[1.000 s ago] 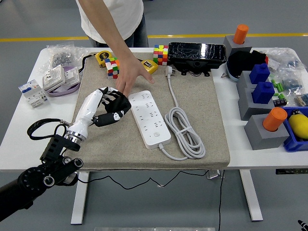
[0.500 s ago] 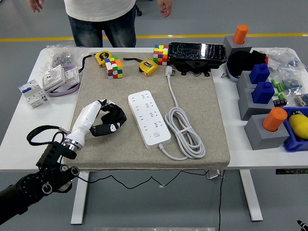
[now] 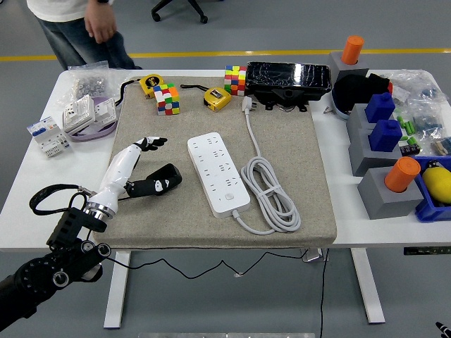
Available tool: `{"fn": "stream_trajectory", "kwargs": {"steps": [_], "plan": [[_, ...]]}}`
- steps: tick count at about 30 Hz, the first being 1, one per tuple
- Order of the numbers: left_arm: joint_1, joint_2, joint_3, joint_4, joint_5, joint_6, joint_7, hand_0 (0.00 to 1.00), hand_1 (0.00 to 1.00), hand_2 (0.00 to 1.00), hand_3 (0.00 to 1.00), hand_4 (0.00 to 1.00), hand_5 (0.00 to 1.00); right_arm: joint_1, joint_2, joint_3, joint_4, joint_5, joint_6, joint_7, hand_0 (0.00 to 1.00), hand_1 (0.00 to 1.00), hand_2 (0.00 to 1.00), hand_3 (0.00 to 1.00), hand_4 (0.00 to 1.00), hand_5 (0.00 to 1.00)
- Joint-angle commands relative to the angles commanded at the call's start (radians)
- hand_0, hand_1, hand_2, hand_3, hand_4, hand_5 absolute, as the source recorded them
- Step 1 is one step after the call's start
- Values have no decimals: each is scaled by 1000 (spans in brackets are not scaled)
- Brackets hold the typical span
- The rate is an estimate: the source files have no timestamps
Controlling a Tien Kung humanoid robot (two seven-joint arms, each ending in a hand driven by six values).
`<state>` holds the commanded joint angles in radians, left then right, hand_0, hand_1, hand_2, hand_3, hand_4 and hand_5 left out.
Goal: Put the plug near the board,insert it into the board,press the button,pull the plug out
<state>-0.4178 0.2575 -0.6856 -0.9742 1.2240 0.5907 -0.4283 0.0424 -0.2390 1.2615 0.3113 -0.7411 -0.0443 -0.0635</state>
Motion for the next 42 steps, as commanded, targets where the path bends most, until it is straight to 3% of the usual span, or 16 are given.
{"fn": "stream_trajectory", "kwargs": {"steps": [1, 6, 7, 9, 12, 13, 16, 21, 27, 42], "plan": [[6, 2, -21, -20, -37, -16, -17, 579, 683, 685, 673, 957, 101, 0, 1, 0, 0, 0, 0, 0, 525, 624, 603, 546, 882, 404], [27, 8, -115, -95, -230, -65, -62, 579, 683, 685, 673, 957, 101, 1, 3, 2, -2, -1, 0, 0, 525, 624, 603, 546, 882, 404], [31, 11, -134, -112, -268, -78, -67, 446, 504, 502, 549, 826, 158, 2, 3, 2, -2, -1, 0, 0, 532, 624, 604, 545, 882, 404], [35, 14, -161, -138, -336, -97, -69, 446, 504, 502, 549, 826, 158, 3, 3, 1, -2, -2, 0, 0, 532, 624, 604, 545, 882, 404], [45, 22, -210, -185, -446, -142, -41, 446, 504, 502, 549, 826, 158, 8, 3, 1, -3, -1, 0, 0, 532, 624, 604, 545, 882, 404], [47, 24, -227, -201, -491, -160, -24, 357, 388, 478, 541, 753, 207, 9, 3, 0, -3, -1, 0, 0, 530, 624, 604, 546, 882, 405], [49, 31, -267, -232, -591, -195, 23, 357, 388, 478, 541, 753, 207, 12, 3, 0, -3, -2, 0, 0, 530, 624, 604, 546, 882, 405], [56, 36, -329, -251, -611, -208, 58, 354, 382, 478, 539, 739, 217, 18, 2, -5, -7, -2, 1, 0, 526, 624, 605, 545, 882, 404], [55, 42, -356, -253, -608, -213, 73, 356, 384, 478, 538, 726, 222, 23, 0, -10, -12, 0, 3, 0, 528, 624, 605, 545, 882, 405], [57, 58, -380, -255, -608, -223, 102, 361, 385, 481, 538, 717, 218, 40, -3, -32, -13, 1, 4, 0, 525, 624, 606, 545, 882, 405]]}}
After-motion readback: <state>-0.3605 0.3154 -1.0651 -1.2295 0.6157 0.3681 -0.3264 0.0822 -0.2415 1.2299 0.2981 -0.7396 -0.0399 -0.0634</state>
